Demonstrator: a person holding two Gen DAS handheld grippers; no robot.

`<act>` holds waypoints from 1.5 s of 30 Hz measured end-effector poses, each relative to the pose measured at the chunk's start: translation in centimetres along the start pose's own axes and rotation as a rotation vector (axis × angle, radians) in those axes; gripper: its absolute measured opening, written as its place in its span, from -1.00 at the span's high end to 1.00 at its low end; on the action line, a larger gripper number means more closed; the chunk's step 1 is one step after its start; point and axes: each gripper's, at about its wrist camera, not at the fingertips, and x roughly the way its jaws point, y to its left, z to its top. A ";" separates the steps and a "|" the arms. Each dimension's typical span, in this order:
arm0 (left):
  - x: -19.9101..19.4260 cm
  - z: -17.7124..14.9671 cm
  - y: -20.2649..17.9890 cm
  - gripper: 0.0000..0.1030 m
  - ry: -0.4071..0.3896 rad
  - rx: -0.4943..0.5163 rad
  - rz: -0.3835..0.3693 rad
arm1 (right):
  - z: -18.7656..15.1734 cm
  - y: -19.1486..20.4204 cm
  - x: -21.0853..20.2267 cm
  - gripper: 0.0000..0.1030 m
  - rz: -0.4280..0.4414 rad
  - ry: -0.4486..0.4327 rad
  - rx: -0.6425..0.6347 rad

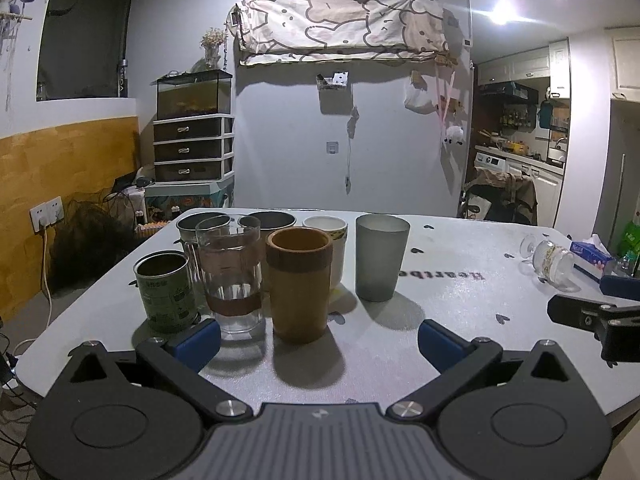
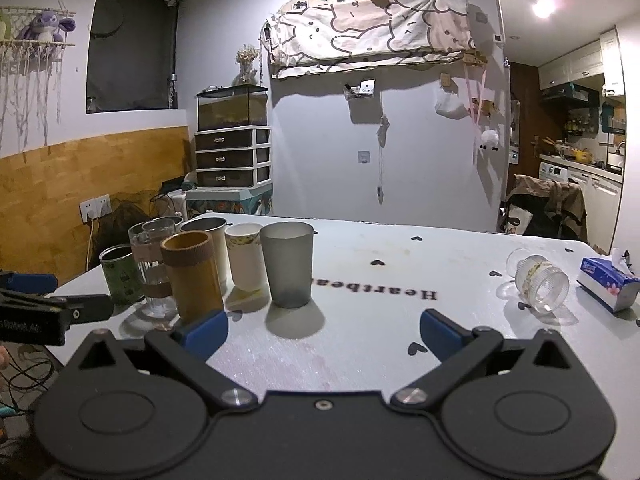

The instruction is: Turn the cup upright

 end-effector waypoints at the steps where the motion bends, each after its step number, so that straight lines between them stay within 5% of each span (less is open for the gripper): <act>1: 0.0 0.0 0.0 -1.00 0.000 0.000 0.000 | 0.0 -0.1 0.0 -1.00 0.001 0.000 0.000; 45: -0.3 0.0 0.2 -1.00 0.003 -0.014 0.000 | -0.7 0.0 -0.4 -1.00 -0.003 0.000 -0.002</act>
